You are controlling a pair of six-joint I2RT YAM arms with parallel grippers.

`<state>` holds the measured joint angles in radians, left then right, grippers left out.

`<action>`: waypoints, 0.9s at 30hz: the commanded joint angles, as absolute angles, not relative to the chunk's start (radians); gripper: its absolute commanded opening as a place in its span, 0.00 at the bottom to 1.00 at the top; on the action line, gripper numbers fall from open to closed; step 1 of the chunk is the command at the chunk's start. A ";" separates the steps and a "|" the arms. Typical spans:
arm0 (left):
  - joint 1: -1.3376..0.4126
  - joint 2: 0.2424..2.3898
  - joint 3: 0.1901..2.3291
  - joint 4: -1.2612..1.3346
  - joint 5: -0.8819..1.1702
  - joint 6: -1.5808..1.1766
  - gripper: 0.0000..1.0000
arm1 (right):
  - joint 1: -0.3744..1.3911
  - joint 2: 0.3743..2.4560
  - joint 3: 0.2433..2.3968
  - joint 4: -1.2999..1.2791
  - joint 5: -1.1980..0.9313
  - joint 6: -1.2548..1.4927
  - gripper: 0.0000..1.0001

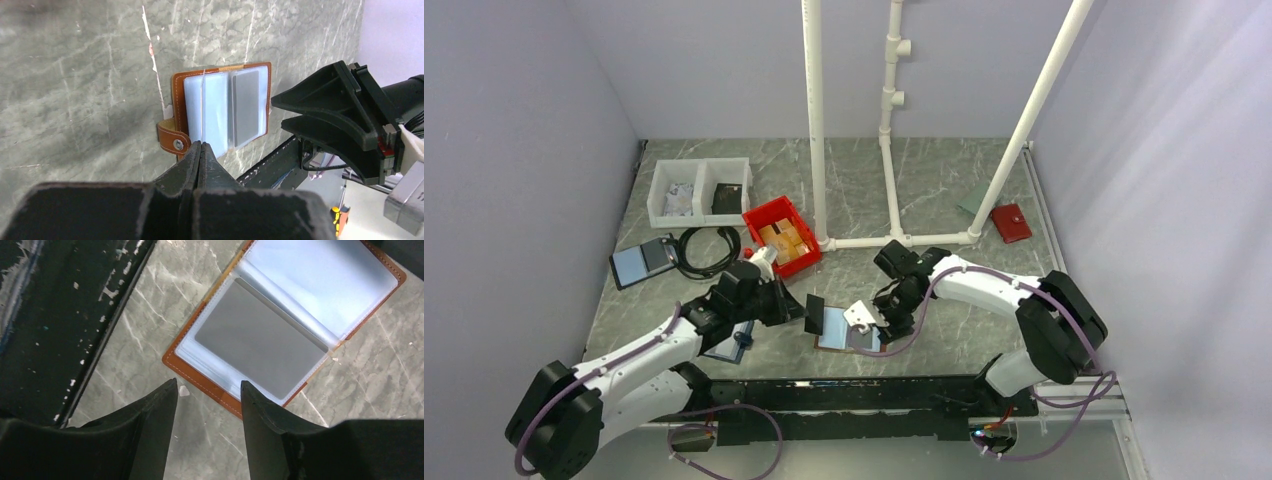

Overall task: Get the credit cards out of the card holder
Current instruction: Remove the credit card from the card holder, then place the credit card in the storage box.

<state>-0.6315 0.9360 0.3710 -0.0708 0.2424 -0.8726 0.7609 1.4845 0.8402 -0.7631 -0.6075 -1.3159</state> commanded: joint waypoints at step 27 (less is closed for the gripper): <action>-0.738 1.201 0.575 0.262 0.570 -0.643 0.00 | 0.499 1.495 1.037 -0.738 -1.120 -0.867 0.59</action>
